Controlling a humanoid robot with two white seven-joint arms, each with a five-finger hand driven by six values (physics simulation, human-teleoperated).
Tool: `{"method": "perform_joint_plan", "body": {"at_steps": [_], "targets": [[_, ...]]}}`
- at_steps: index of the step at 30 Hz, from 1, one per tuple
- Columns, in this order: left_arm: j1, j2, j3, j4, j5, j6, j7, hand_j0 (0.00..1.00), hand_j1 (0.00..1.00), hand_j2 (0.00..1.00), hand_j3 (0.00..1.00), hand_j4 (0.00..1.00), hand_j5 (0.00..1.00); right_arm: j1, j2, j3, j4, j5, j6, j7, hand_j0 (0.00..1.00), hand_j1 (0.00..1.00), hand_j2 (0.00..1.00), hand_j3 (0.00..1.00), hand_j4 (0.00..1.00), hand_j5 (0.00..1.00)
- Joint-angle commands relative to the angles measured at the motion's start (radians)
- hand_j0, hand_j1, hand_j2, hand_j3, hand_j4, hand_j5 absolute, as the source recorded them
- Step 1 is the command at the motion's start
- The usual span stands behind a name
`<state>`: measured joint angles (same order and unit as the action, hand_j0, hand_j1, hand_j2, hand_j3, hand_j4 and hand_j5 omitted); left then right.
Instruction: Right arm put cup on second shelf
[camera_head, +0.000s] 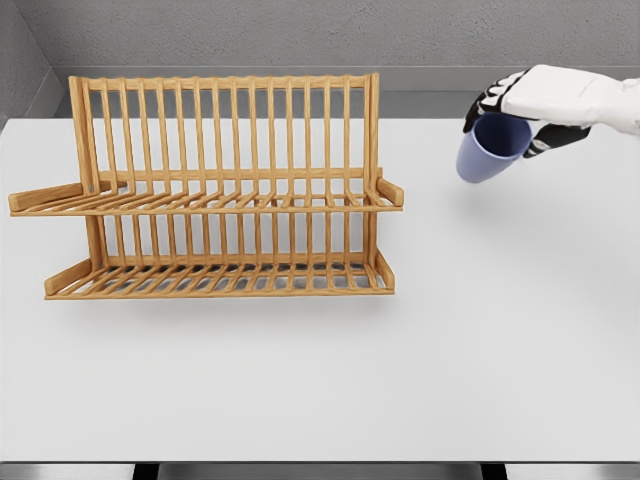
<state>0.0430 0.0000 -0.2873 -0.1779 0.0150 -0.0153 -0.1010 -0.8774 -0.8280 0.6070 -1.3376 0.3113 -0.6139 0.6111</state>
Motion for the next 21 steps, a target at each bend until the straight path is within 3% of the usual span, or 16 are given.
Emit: {"method": "perform_joint_plan", "body": {"at_steps": [1, 18, 21], "targets": [[0.0, 0.0, 0.0, 0.0, 0.0, 0.0, 0.0, 1.0, 1.0, 1.0, 1.0, 1.0, 1.0, 0.0, 0.006, -0.001, -0.025, -0.006, 0.003, 0.0, 0.65, 0.65, 0.65, 0.65, 0.65, 0.65], [0.0, 0.0, -0.001, 0.0, 0.0, 0.0, 0.0, 1.0, 1.0, 1.0, 1.0, 1.0, 1.0, -0.014, 0.007, -0.01, -0.249, -0.006, 0.003, 0.0, 0.65, 0.65, 0.65, 0.65, 0.65, 0.65], [0.0, 0.0, 0.0, 0.0, 0.0, 0.0, 0.0, 1.0, 1.0, 1.0, 1.0, 1.0, 1.0, -0.014, 0.02, -0.01, -0.255, -0.006, 0.003, 0.0, 0.65, 0.65, 0.65, 0.65, 0.65, 0.65]]}}
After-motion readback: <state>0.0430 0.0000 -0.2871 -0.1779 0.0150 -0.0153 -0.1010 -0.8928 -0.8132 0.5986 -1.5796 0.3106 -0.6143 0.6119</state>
